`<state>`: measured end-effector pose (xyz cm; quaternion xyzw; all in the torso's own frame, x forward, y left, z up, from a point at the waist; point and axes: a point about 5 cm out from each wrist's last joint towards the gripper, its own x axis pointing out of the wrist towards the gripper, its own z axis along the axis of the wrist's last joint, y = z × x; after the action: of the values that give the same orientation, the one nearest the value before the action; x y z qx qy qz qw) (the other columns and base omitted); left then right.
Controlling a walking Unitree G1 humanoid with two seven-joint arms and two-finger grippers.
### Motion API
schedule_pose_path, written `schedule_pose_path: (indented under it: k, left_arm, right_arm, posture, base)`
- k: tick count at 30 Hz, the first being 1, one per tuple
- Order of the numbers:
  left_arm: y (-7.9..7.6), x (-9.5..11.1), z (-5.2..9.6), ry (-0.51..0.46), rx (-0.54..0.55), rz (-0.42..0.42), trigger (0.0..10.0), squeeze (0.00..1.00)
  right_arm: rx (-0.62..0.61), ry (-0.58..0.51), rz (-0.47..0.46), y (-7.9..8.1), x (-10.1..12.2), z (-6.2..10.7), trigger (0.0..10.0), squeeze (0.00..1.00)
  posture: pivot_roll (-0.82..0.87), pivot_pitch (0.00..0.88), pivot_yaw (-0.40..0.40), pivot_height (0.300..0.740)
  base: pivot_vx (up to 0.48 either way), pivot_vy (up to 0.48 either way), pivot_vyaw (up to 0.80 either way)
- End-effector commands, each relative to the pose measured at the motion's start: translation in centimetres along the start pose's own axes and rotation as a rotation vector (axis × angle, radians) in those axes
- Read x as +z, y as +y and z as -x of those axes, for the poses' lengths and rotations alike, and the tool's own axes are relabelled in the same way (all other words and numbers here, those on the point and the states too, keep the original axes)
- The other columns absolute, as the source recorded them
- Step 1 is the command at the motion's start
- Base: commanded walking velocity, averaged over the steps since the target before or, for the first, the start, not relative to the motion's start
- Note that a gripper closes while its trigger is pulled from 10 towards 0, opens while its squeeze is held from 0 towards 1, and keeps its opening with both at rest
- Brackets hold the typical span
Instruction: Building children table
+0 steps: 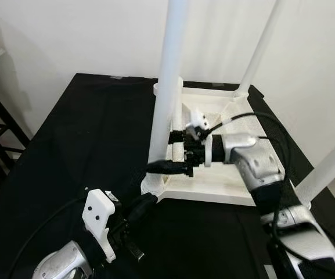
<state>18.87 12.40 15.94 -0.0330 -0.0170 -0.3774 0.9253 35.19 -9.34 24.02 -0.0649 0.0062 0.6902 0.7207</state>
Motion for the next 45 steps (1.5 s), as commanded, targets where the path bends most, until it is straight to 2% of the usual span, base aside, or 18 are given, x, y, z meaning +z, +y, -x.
schedule_pose_path:
  k: [1,2,3,13,17,19,23,24,26,28,32,36,37,38,39,42,43,45]
  left_arm:
    - [-0.2,-0.4,0.1,0.01,0.0,0.009,10.0,0.0]
    - [-0.2,-0.4,0.1,0.01,0.0,0.009,10.0,0.0]
    - [-0.3,-0.4,0.1,0.01,-0.001,0.011,10.0,0.0]
    - [-0.5,-0.3,-0.2,0.001,-0.007,0.015,10.0,0.0]
    - [-0.8,-0.1,-0.4,-0.008,-0.01,0.015,10.0,0.0]
    - [-0.7,0.1,-0.2,-0.01,-0.012,0.016,10.0,0.0]
    - [-0.7,0.2,-0.2,-0.01,-0.013,0.016,10.0,0.0]
    - [-0.6,0.3,-0.1,-0.01,-0.012,0.015,10.0,0.0]
    - [-0.2,0.4,0.0,-0.008,-0.014,0.013,10.0,0.0]
    - [-0.1,0.5,0.0,-0.008,-0.016,0.015,10.0,0.0]
    - [-0.1,0.4,-0.2,-0.007,-0.024,0.021,10.0,0.0]
    - [-0.1,0.5,-0.2,-0.011,-0.008,0.011,10.0,0.0]
    - [0.0,0.5,-0.2,-0.013,-0.003,0.009,10.0,0.0]
    - [0.0,0.5,-0.2,-0.014,-0.002,0.008,10.0,0.0]
    - [0.0,0.5,-0.3,-0.016,-0.004,0.009,10.0,0.0]
    - [0.0,0.6,-0.4,-0.017,-0.006,0.011,10.0,0.0]
    - [-0.1,0.6,-0.4,-0.018,-0.007,0.012,10.0,0.0]
    - [-0.1,0.6,-0.5,-0.019,-0.015,0.019,10.0,0.0]
  right_arm:
    - [0.031,-0.005,-0.016,-0.1,-0.6,0.2,1.5,0.0]
    - [0.031,-0.005,-0.016,-0.1,-0.6,0.2,1.5,0.0]
    - [0.045,-0.004,-0.021,-0.2,-0.7,0.4,0.0,0.0]
    - [0.071,-0.016,-0.036,-0.3,-1.2,1.9,0.0,0.0]
    - [-0.097,0.028,-0.02,0.6,-2.8,3.1,0.0,0.0]
    - [-0.395,0.067,-0.098,2.5,-5.9,1.6,0.0,0.0]
    - [-0.507,0.068,-0.132,3.4,-6.8,1.1,0.0,0.0]
    - [-0.782,-0.019,-0.219,4.3,-7.6,-0.1,0.0,0.0]
    - [-0.821,0.015,-0.157,7.4,-7.6,-3.8,0.0,0.0]
    - [-0.852,-0.008,-0.124,7.4,-7.3,-4.2,0.0,0.0]
    - [-0.87,0.02,-0.212,6.8,-8.7,-3.6,0.0,0.0]
    - [-0.848,0.053,-0.168,7.1,-8.4,-4.1,0.0,0.0]
    - [-0.857,0.063,-0.162,7.1,-8.4,-4.0,4.3,0.0]
    - [-0.883,0.074,-0.167,7.4,-8.2,-3.9,4.3,0.0]
    - [-0.891,0.064,-0.187,7.5,-8.0,-3.8,10.0,0.87]
    - [-0.908,0.052,-0.214,7.8,-7.6,-3.7,10.0,0.87]
    - [-0.894,0.041,-0.24,8.0,-7.6,-3.9,10.0,1.0]
    - [-0.786,-0.025,-0.347,8.1,-7.0,-4.4,10.0,1.0]
  posture:
    - [0.14,0.042,-0.129,0.74]
    - [0.14,0.042,-0.129,0.74]
    - [0.13,0.045,-0.126,0.74]
    - [0.1,0.06,-0.126,0.74]
    - [0.07,0.081,-0.126,0.74]
    - [0.06,0.104,-0.121,0.74]
    - [0.06,0.104,-0.121,0.74]
    - [0.05,0.115,-0.107,0.74]
    - [0.04,0.121,-0.077,0.74]
    - [0.03,0.111,-0.067,0.74]
    - [0.06,0.113,-0.089,0.74]
    - [0.05,0.118,-0.09,0.74]
    - [0.05,0.119,-0.094,0.74]
    - [0.05,0.119,-0.094,0.74]
    - [0.05,0.119,-0.097,0.74]
    - [0.05,0.119,-0.097,0.74]
    - [0.05,0.119,-0.097,0.74]
    - [0.05,0.12,-0.093,0.74]
  base:
    - [0.0,0.0,0.0]
    - [0.0,0.0,0.0]
    - [0.0,0.0,0.0]
    - [0.0,0.0,0.0]
    - [0.0,0.0,0.0]
    - [0.0,0.0,0.0]
    - [0.0,0.0,0.0]
    - [0.0,0.0,0.0]
    - [0.0,0.0,0.0]
    - [0.0,0.0,0.0]
    - [0.0,0.0,0.0]
    - [0.0,0.0,0.0]
    - [0.0,0.0,0.0]
    - [0.0,0.0,0.0]
    - [0.0,0.0,0.0]
    - [0.0,0.0,0.0]
    - [0.0,0.0,0.0]
    - [0.0,0.0,0.0]
